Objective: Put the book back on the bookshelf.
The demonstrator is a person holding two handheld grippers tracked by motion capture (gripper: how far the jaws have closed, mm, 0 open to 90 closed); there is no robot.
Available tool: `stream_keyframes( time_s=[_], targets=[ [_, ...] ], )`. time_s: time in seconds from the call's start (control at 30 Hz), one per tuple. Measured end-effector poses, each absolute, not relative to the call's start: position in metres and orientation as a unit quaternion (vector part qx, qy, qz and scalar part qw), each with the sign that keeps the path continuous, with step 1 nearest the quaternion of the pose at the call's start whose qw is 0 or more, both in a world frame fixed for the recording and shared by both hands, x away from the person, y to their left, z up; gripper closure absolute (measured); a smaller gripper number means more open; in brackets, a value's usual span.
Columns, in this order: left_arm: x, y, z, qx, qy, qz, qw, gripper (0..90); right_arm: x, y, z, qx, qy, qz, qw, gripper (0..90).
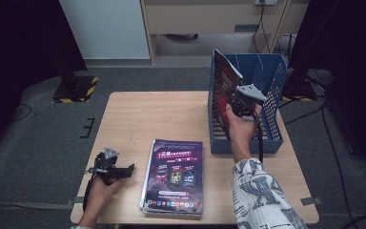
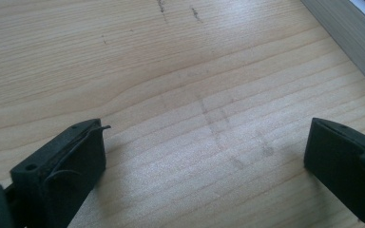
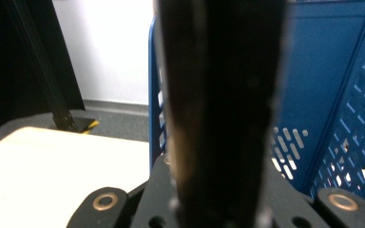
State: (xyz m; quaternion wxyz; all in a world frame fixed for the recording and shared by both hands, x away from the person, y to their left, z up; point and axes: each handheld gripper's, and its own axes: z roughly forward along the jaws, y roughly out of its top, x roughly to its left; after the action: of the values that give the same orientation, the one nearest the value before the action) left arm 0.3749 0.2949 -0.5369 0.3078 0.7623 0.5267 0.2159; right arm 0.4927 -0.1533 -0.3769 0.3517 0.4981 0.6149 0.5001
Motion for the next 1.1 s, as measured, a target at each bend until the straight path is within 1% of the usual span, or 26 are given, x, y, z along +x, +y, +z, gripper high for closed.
stream_keyframes(
  time_s=[0.6, 1.1],
  targets=[
    [0.375, 0.295, -0.537, 0.762, 0.527, 0.216, 0.308, 0.0, 0.495, -0.158, -0.386, 0.503, 0.649, 0.474, 0.319, 85.7],
    [0.375, 0.294, -0.537, 0.762, 0.527, 0.216, 0.308, 0.0, 0.491, -0.165, -0.378, 0.491, 0.651, 0.491, 0.307, 84.4]
  ],
)
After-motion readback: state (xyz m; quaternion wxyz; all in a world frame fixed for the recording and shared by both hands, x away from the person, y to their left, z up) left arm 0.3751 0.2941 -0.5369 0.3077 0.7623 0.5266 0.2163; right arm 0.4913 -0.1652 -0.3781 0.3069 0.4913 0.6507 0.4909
